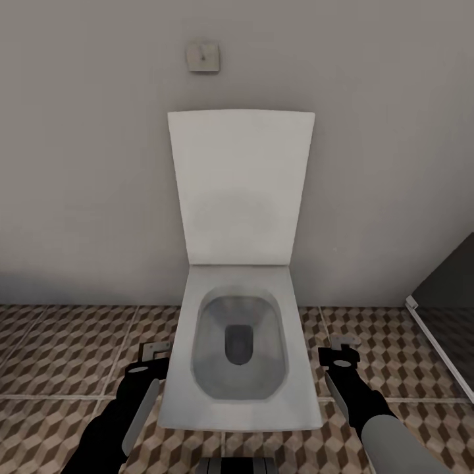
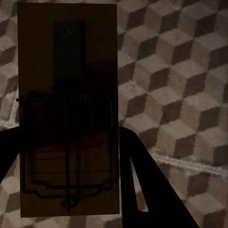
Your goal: Take the four mousetraps from the cabinet in the bathroom and place them on the bathroom floor. Make sure all four end up on the same floor surface, and ensure that at least two of them are either under or directly next to the same bathroom sink.
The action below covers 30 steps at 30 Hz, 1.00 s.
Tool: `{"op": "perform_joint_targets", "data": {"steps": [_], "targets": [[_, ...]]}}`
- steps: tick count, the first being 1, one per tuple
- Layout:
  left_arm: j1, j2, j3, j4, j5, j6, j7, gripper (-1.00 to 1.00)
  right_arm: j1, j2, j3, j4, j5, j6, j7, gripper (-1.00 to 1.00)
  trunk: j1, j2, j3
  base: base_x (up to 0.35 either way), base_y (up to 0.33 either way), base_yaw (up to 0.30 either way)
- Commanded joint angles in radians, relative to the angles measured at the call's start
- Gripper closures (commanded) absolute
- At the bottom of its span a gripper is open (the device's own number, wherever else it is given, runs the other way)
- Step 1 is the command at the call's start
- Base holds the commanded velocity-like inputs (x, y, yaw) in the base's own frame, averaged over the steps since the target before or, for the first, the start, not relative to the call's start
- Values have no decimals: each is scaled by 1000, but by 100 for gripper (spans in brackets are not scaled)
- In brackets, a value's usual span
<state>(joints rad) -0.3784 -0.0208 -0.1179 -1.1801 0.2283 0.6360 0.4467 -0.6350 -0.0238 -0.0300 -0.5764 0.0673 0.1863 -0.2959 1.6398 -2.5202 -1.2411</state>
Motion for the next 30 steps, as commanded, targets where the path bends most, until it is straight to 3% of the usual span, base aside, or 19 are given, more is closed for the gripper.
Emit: {"op": "perform_joint_targets", "data": {"steps": [1, 30], "targets": [[-1, 1, -1, -2, 8, 3, 9, 100, 0, 0, -1, -2, 5, 8, 0, 100, 0, 0, -1, 0, -8, 0], [-1, 2, 0, -5, 8, 2, 9, 100, 0, -1, -1, -2, 6, 8, 0, 100, 0, 0, -1, 9, -1, 0]]}}
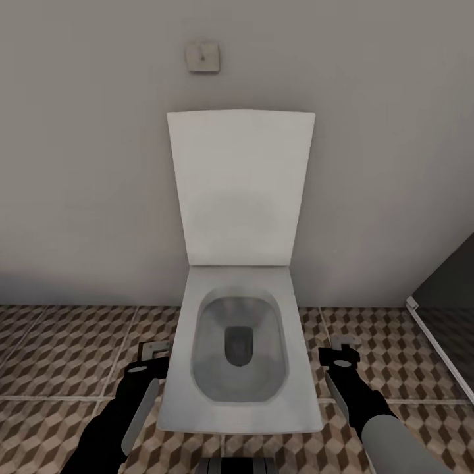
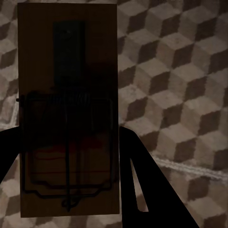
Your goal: Take the four mousetraps from the cabinet in the bathroom and place them on the bathroom floor. Make sure all four end up on the same floor surface, and ensure that at least two of them are either under or directly next to the same bathroom sink.
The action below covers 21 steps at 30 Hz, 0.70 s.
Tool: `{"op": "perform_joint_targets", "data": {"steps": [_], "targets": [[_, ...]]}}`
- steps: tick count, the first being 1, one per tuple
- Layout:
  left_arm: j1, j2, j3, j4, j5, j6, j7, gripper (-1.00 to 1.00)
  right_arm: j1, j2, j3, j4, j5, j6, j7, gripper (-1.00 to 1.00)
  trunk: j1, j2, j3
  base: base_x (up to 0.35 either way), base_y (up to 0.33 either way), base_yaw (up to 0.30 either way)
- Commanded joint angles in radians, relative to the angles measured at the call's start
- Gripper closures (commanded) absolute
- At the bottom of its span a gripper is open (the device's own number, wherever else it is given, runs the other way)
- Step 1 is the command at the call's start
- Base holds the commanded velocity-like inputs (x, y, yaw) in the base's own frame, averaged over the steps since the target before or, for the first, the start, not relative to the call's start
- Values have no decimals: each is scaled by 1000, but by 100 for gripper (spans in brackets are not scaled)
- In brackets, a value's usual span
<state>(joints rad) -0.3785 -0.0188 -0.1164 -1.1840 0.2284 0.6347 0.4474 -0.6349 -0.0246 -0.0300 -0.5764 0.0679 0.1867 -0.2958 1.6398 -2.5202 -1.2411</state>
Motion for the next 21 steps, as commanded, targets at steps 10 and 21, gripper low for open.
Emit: {"op": "perform_joint_targets", "data": {"steps": [10, 21], "targets": [[0, 0, -2, 0, 8, 5, 8, 100, 0, 0, -1, -2, 6, 8, 0, 100, 0, 0, -1, 72, 0, 0], [0, 0, -2, 0, 8, 4, 8, 100, 0, 0, -1, -2, 6, 9, 0, 100, 0, 0, -1, 24, 0, 0]]}}
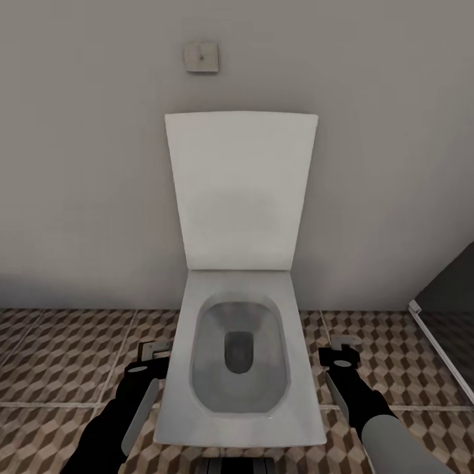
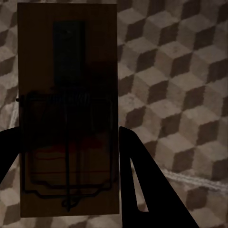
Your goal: Take the four mousetraps from the cabinet in the bathroom and place them on the bathroom floor. Make sure all four end up on the same floor surface, and ensure that at least two of them are either under or directly next to the same bathroom sink.
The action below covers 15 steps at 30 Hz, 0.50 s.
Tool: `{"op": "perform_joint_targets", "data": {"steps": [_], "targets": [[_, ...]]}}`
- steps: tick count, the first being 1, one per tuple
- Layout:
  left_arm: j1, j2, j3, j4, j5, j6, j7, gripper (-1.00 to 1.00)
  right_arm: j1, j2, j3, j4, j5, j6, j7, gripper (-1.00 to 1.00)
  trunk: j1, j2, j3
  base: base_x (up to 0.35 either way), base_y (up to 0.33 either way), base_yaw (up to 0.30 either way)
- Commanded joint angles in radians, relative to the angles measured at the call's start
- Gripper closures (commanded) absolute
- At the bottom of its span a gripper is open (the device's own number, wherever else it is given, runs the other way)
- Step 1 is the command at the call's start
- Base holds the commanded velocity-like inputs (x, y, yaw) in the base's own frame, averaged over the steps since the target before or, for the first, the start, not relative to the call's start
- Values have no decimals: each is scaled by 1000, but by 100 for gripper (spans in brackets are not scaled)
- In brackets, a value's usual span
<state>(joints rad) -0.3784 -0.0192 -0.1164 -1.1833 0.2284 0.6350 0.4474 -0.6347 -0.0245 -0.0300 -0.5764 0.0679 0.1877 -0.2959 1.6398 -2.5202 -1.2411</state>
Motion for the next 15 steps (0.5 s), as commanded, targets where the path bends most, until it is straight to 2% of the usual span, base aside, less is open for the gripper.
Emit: {"op": "perform_joint_targets", "data": {"steps": [1, 15], "targets": [[0, 0, -2, -1, 8, 3, 8, 100, 0, 0, -1, -2, 6, 8, 0, 100, 0, 0, -1, 3, 0, 0], [0, -1, -2, -1, 8, 3, 8, 100, 0, 1, -1, -2, 4, 11, 0, 100, 0, 0, -1, 32, 0, 0]]}}
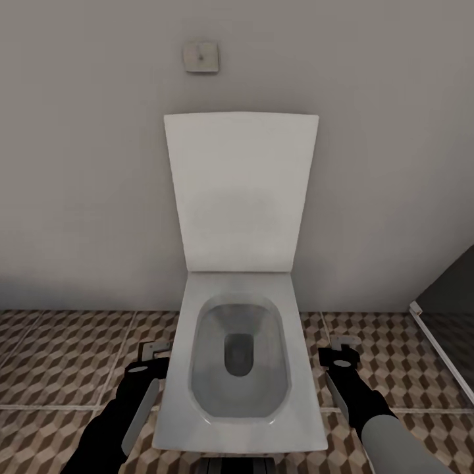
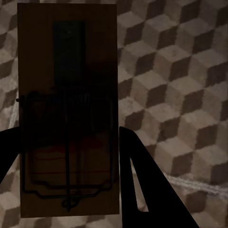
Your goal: Take the four mousetraps from the cabinet in the bathroom and place them on the bathroom floor. Make sure all four end up on the same floor surface, and ensure that at least two of them are either under or directly next to the same bathroom sink.
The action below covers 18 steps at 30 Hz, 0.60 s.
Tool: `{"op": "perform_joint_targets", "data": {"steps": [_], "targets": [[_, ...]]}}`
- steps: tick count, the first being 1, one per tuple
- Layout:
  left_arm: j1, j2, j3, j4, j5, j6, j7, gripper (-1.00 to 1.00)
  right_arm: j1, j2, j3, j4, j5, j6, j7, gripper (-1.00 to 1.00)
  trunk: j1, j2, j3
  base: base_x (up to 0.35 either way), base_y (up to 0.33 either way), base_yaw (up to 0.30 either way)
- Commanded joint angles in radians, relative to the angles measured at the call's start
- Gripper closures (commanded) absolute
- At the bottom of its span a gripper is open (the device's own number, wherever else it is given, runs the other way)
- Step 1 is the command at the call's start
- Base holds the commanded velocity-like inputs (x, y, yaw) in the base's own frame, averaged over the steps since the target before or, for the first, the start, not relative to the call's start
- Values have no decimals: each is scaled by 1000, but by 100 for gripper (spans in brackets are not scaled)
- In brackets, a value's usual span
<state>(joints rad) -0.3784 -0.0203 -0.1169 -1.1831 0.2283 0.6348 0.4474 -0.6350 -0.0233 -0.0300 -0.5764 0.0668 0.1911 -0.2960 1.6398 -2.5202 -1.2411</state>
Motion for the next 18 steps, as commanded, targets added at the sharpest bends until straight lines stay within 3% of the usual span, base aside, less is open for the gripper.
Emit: {"op": "perform_joint_targets", "data": {"steps": [1, 18], "targets": [[0, 0, -2, -1, 8, 4, 8, 100, 0, 0, -1, -2, 5, 8, 0, 100, 0, 0, -1, 7, 0, 0], [0, 0, -2, -1, 8, 5, 8, 100, 0, 1, 0, -2, 5, 8, 0, 100, 0, 0, -1, 1, 0, 0]]}}
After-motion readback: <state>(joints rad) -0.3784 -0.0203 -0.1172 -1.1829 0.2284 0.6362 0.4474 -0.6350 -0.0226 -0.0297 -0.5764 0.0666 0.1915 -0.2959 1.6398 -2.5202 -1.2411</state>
